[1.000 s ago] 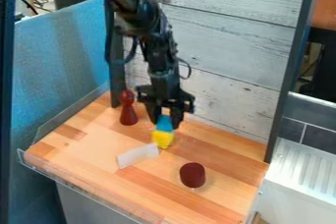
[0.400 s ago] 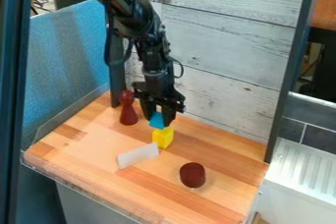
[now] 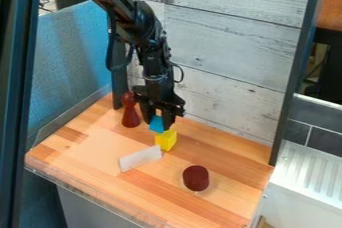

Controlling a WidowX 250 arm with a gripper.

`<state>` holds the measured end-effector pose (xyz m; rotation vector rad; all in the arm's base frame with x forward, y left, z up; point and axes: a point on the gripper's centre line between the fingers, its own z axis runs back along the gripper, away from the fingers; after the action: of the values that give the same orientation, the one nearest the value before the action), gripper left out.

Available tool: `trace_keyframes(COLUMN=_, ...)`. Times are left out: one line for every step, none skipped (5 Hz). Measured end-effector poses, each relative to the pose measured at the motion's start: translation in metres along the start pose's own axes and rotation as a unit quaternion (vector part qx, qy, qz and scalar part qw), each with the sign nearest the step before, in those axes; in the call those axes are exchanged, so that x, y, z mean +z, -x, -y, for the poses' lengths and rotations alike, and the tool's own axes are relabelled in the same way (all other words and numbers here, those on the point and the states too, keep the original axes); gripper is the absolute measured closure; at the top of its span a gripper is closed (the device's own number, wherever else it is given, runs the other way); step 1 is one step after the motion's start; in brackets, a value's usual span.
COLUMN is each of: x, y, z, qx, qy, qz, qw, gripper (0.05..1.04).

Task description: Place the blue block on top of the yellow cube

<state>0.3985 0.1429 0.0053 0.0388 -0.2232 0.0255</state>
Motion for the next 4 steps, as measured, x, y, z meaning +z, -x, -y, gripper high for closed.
trace_keyframes(x=-0.0036, y=0.0005, z=-0.0002, qx=0.003, qy=-0.003, qz=-0.001, qw=1.0000, gripper=0.527)
trace_keyframes(x=-0.0060, y=-0.0005, z=0.0005, qx=0.005, qy=-0.004, qz=0.002, qw=1.0000, gripper=0.526)
trace_keyframes(x=-0.0103, y=-0.0031, z=0.0039, qx=0.001, qy=-0.005, qz=0.007, qw=1.0000, gripper=0.527)
trace_keyframes(x=-0.0117, y=-0.0060, z=0.0050, qx=0.001, qy=-0.006, qz=0.018, qw=0.9998, gripper=0.480)
